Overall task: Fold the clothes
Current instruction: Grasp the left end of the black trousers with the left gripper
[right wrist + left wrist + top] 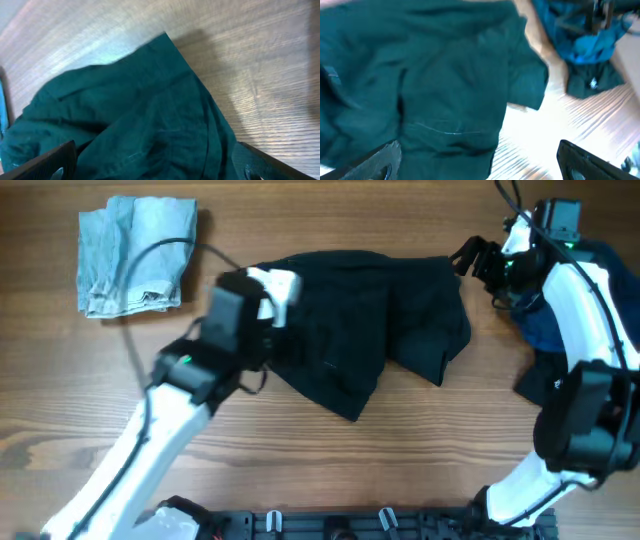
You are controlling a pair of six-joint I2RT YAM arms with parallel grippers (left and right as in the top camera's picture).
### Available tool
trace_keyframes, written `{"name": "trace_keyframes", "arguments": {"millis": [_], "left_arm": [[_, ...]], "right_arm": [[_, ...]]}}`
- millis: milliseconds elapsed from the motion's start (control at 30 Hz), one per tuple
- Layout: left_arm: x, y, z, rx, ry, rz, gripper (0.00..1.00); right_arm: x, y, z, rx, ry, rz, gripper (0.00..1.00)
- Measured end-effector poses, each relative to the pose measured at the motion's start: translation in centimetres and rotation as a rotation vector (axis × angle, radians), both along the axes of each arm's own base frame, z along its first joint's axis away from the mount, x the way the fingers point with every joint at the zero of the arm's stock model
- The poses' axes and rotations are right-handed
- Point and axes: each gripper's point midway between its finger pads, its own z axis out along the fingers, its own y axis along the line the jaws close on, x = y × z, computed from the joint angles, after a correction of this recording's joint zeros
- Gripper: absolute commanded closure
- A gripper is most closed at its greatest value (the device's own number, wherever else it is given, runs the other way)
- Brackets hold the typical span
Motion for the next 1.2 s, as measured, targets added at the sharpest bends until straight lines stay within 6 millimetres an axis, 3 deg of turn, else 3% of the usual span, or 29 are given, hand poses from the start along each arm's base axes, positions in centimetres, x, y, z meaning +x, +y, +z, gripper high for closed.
{"name": "trace_keyframes", "arguments": {"millis": [67, 167, 300, 533, 700, 933, 1067, 1200], "left_arm": [[0.5, -1.3, -2.3, 0.027, 0.041, -0.023, 0.0], [1.6, -2.8, -3.6, 0.012, 0.042, -0.049, 0.0], [2.8, -4.9, -5.6, -0.006, 0.038, -0.084, 0.0], [2.2, -7.1, -9.6, 0.059, 0.085, -0.123, 0.0], [1.3, -8.1, -10.0, 0.128, 0.041, -0.126, 0.0], [1.2, -8.5, -10.9, 0.181, 0.02, -0.118, 0.0], [1.1, -8.5, -12.1, 0.202, 0.041, -0.122, 0.0], [-0.3, -9.9, -13.1, 0.219, 0.049, -0.17, 0.0]], "right_arm": [[0.1, 0.5, -1.6, 0.037, 0.035, 0.008, 0.0], [0.6, 1.0, -2.9, 0.074, 0.04, 0.02, 0.0], [1.6, 1.1, -2.7, 0.083, -0.006, 0.028, 0.0], [2.1, 1.1, -2.4, 0.083, -0.028, 0.031, 0.0], [2.2, 1.1, -2.7, 0.094, -0.019, 0.009, 0.0], [2.3, 1.1, -5.3, 0.11, 0.028, -0.002, 0.0], [2.7, 1.1, -5.2, 0.108, 0.011, -0.001, 0.0], [2.8, 1.0, -5.1, 0.111, 0.008, -0.01, 0.01]]}}
